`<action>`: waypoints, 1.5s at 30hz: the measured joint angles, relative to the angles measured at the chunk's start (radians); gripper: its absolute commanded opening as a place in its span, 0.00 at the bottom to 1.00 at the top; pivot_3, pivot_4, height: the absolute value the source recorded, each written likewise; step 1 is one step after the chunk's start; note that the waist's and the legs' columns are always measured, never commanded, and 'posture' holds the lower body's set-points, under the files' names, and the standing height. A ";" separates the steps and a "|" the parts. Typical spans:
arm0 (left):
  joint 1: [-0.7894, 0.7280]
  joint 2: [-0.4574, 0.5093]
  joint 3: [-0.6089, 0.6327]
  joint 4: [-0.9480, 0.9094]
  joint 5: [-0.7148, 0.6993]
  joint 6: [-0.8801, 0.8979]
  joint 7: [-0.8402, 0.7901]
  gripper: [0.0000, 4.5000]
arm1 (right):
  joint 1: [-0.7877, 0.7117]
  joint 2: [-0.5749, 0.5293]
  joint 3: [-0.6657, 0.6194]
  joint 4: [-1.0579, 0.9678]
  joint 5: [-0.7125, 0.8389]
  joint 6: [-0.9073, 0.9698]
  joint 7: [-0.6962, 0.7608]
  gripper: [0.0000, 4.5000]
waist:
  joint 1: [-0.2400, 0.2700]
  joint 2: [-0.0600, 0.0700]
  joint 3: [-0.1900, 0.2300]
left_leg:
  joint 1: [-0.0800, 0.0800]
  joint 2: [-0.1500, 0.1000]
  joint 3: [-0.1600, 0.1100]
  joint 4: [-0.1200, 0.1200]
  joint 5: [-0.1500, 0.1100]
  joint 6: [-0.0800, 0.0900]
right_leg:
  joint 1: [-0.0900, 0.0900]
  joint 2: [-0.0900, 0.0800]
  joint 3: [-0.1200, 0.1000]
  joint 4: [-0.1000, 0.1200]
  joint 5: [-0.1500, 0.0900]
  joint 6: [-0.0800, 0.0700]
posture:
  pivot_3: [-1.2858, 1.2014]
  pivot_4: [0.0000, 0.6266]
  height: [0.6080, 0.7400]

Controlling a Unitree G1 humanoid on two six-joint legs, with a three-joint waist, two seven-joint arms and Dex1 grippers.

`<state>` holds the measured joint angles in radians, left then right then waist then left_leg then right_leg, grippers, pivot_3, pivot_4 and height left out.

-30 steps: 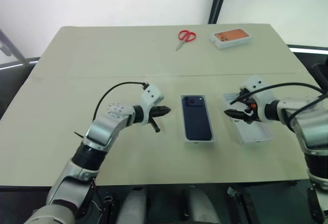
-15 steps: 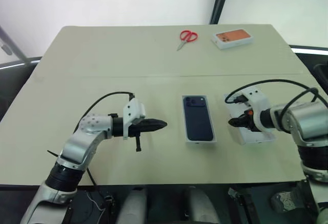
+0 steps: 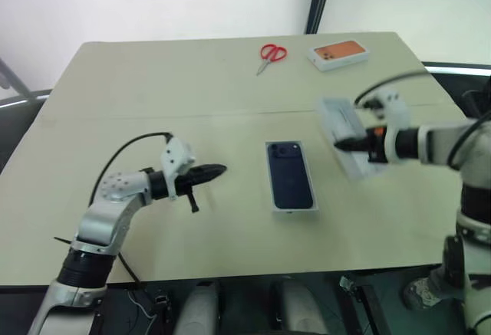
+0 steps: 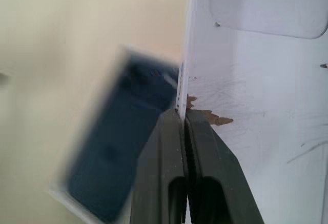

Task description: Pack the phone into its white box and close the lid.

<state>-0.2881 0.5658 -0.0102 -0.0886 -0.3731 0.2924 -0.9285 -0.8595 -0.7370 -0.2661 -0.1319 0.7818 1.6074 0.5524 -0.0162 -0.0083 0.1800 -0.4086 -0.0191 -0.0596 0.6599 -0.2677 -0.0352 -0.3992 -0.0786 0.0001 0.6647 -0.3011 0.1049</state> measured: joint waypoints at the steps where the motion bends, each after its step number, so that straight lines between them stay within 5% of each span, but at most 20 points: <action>1: 0.002 0.002 0.011 0.010 0.001 -0.005 0.008 0.00 | -0.016 0.023 -0.024 0.021 0.112 0.000 -0.058 0.01 | 0.002 -0.001 0.000 | 0.000 0.000 0.000 0.000 0.000 0.000 | 0.000 0.000 0.000 0.000 0.000 0.000 | 0.52 0.24 1.00; 5: -0.002 0.005 0.043 0.044 0.001 -0.023 0.018 0.00 | 0.007 0.177 -0.038 0.134 0.590 -0.021 -0.385 0.01 | 0.006 -0.001 0.000 | -0.001 -0.001 0.001 0.002 0.000 0.000 | 0.001 -0.002 0.000 0.000 0.000 0.000 | 0.52 0.24 1.00; 9: 0.001 0.029 0.065 0.044 -0.021 -0.027 -0.025 0.00 | 0.163 0.231 0.125 0.113 1.071 -0.260 -0.808 0.01 | 0.001 -0.002 0.001 | -0.003 -0.001 0.002 0.003 0.000 0.001 | 0.001 -0.003 0.001 -0.001 0.000 0.000 | 0.52 0.24 1.00; 16: 0.002 0.063 0.069 0.043 -0.030 -0.047 -0.073 0.00 | 0.336 0.695 0.160 -0.083 1.164 -0.559 -1.290 0.01 | -0.015 -0.001 0.001 | -0.002 0.001 0.001 0.001 0.000 0.001 | -0.004 0.000 0.002 0.003 0.000 0.000 | 0.52 0.24 1.00; 20: 0.012 0.064 0.070 0.037 -0.030 -0.046 -0.071 0.00 | 0.406 0.745 0.157 -0.128 1.166 -0.622 -1.494 0.01 | -0.013 -0.001 0.001 | -0.002 -0.001 0.002 0.002 0.000 0.000 | -0.003 -0.001 0.003 0.002 0.000 0.000 | 0.52 0.24 1.00; 25: 0.015 0.050 0.062 0.005 -0.031 -0.043 -0.070 0.00 | 0.420 0.677 0.122 -0.126 1.175 -0.583 -1.527 0.07 | -0.012 0.000 0.001 | -0.002 0.000 0.002 0.001 0.000 0.000 | -0.003 0.000 0.003 0.003 0.000 0.000 | 0.52 0.24 1.00; 28: 0.008 0.023 0.031 -0.004 -0.031 -0.040 -0.071 0.00 | 0.419 0.632 0.098 -0.100 1.186 -0.543 -1.503 0.31 | -0.010 0.000 0.001 | -0.002 0.000 0.002 0.001 0.000 0.000 | -0.003 0.000 0.003 0.002 0.000 0.000 | 0.52 0.24 1.00; 34: -0.012 -0.021 -0.024 -0.014 -0.028 -0.035 -0.072 0.00 | 0.395 0.508 0.078 -0.017 1.183 -0.476 -1.438 0.99 | -0.004 0.001 0.001 | -0.002 0.000 0.003 0.001 0.000 0.000 | -0.003 0.000 0.004 0.002 0.000 0.000 | 0.52 0.24 1.00; 41: -0.087 -0.126 -0.143 0.036 0.041 -0.042 -0.046 0.00 | 0.184 0.024 0.108 0.092 1.133 -0.322 -1.132 0.99 | 0.004 0.004 0.003 | -0.002 -0.001 0.003 0.002 -0.001 0.003 | -0.001 0.001 0.003 0.000 0.000 0.000 | 0.52 0.24 1.00; 45: -0.140 -0.217 -0.217 0.088 0.098 -0.052 -0.013 0.00 | 0.146 -0.088 0.134 0.096 0.932 -0.301 -0.939 0.99 | 0.001 0.003 0.003 | -0.002 -0.001 0.003 0.002 -0.002 0.003 | -0.001 0.001 0.003 0.000 0.000 0.000 | 0.52 0.24 1.00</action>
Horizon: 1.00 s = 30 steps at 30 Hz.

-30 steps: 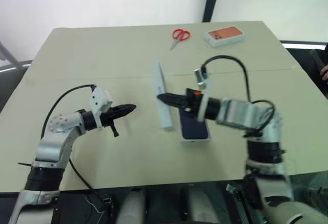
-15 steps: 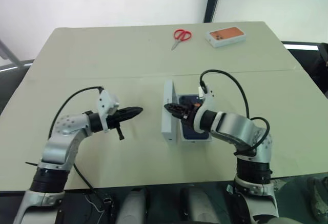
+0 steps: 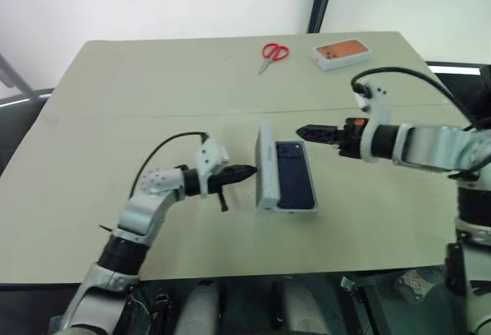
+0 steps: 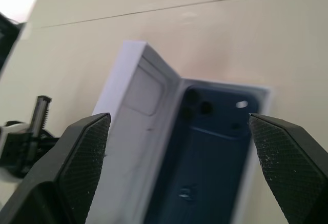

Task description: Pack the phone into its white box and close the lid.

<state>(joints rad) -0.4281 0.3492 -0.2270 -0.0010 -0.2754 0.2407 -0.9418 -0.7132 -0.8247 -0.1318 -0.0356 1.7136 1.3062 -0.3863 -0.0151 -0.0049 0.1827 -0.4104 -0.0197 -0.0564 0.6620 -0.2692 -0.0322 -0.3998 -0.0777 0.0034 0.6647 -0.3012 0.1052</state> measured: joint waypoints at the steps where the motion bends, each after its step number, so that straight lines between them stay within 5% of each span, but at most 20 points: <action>1: -0.010 -0.022 -0.014 0.008 0.007 -0.001 0.007 0.00 | 0.000 -0.017 0.015 -0.003 -0.064 -0.001 0.057 0.99 | 0.000 0.000 0.000 | 0.000 0.000 0.000 0.000 0.000 0.000 | 0.000 0.000 0.000 0.000 0.000 0.000 | 0.52 0.24 1.00; 11: -0.025 -0.046 -0.011 0.006 0.024 0.019 0.053 0.00 | 0.076 -0.153 0.207 -0.163 -0.628 -0.133 0.503 0.99 | 0.003 0.000 0.000 | 0.000 0.000 -0.001 0.000 0.000 0.000 | -0.001 -0.001 0.000 0.000 0.000 0.000 | 0.52 0.24 1.00; 14: -0.026 0.000 0.068 -0.003 0.021 0.068 0.103 0.00 | 0.098 -0.193 0.261 -0.206 -0.790 -0.214 0.624 0.79 | 0.000 0.000 0.000 | 0.000 0.000 -0.001 0.000 0.000 0.000 | -0.001 0.000 0.000 0.000 0.000 0.000 | 0.52 0.24 1.00; 21: -0.028 0.104 0.116 -0.045 0.060 0.215 0.190 0.00 | 0.131 -0.208 0.366 -0.226 -1.070 -0.368 0.806 0.01 | 0.005 0.000 0.000 | 0.000 -0.001 -0.001 0.000 0.000 0.000 | 0.000 -0.002 0.000 0.000 0.000 0.000 | 0.52 0.24 1.00; 30: -0.056 0.076 -0.120 -0.082 0.137 0.340 0.162 0.00 | 0.210 -0.219 0.475 -0.281 -1.382 -0.558 0.983 0.01 | 0.004 0.000 0.000 | 0.000 -0.001 -0.001 0.001 0.000 0.000 | 0.000 -0.002 0.000 0.000 0.000 0.001 | 0.52 0.24 1.00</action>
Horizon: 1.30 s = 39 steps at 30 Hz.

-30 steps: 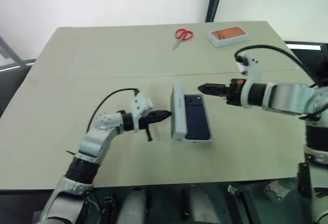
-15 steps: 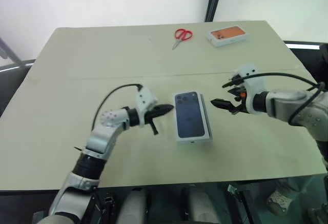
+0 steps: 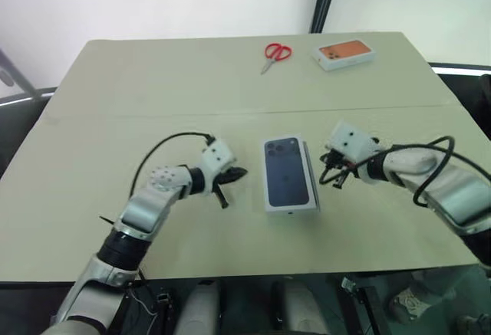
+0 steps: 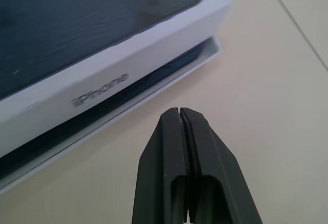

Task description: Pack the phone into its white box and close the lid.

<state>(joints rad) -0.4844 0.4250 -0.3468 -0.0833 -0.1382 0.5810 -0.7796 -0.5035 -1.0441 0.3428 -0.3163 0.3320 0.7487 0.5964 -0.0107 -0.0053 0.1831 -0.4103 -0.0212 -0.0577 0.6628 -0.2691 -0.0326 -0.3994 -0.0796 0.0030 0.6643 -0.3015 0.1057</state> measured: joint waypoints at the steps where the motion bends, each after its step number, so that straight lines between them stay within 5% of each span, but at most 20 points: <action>1: -0.006 -0.009 -0.008 -0.001 0.003 0.008 0.001 0.00 | 0.001 0.004 0.000 -0.002 -0.013 -0.002 0.006 0.01 | -0.001 0.000 0.000 | 0.000 0.000 0.000 0.000 0.000 0.000 | 0.000 0.000 0.000 0.000 0.000 0.000 | 0.52 0.24 1.00; 39: -0.037 -0.122 -0.018 -0.019 -0.003 0.061 0.030 0.00 | 0.096 0.076 -0.073 -0.058 -0.206 0.008 0.151 0.01 | 0.002 0.000 0.000 | 0.000 0.000 -0.001 0.001 0.000 0.000 | 0.001 -0.001 0.000 0.000 0.000 0.000 | 0.52 0.24 1.00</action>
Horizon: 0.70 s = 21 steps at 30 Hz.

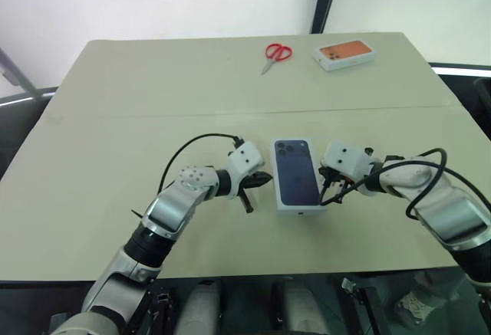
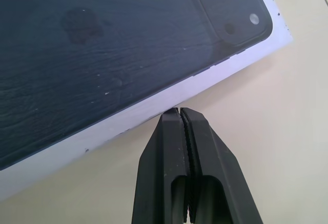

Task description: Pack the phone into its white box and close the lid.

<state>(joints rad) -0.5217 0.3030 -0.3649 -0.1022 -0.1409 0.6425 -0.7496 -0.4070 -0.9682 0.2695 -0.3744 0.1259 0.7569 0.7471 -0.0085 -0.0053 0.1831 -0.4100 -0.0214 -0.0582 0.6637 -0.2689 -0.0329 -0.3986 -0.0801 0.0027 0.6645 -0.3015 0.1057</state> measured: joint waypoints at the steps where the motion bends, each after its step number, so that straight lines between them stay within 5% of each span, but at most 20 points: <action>1: 0.000 0.002 0.000 0.000 0.001 -0.002 0.000 0.00 | 0.001 0.000 -0.002 -0.001 -0.003 0.000 0.003 0.01 | 0.000 0.000 0.000 | 0.000 0.000 0.000 0.000 0.000 0.000 | 0.000 0.000 0.000 0.000 0.000 0.000 | 0.52 0.24 1.00; 12: -0.146 -0.071 0.161 0.109 -0.052 -0.004 0.079 0.00 | 0.103 -0.039 -0.280 -0.058 0.159 -0.041 0.163 0.01 | 0.017 -0.001 0.000 | 0.001 -0.001 0.000 0.001 0.000 0.000 | 0.002 0.000 -0.001 -0.001 0.000 0.000 | 0.52 0.24 1.00; 21: -0.283 -0.168 0.025 0.390 0.047 -0.020 0.089 0.00 | 0.241 -0.009 -0.172 -0.187 0.164 -0.011 0.124 0.01 | 0.020 -0.001 -0.001 | 0.002 -0.003 -0.001 0.001 0.000 0.000 | 0.004 0.000 -0.002 -0.001 0.000 0.001 | 0.52 0.24 1.00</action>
<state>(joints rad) -0.8045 0.1351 -0.3403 0.2878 -0.0934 0.6229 -0.6607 -0.1664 -0.9776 0.0974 -0.5616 0.2901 0.7458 0.8713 0.0117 -0.0068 0.1825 -0.4077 -0.0248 -0.0588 0.6649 -0.2689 -0.0328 -0.3949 -0.0802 0.0011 0.6640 -0.3016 0.1063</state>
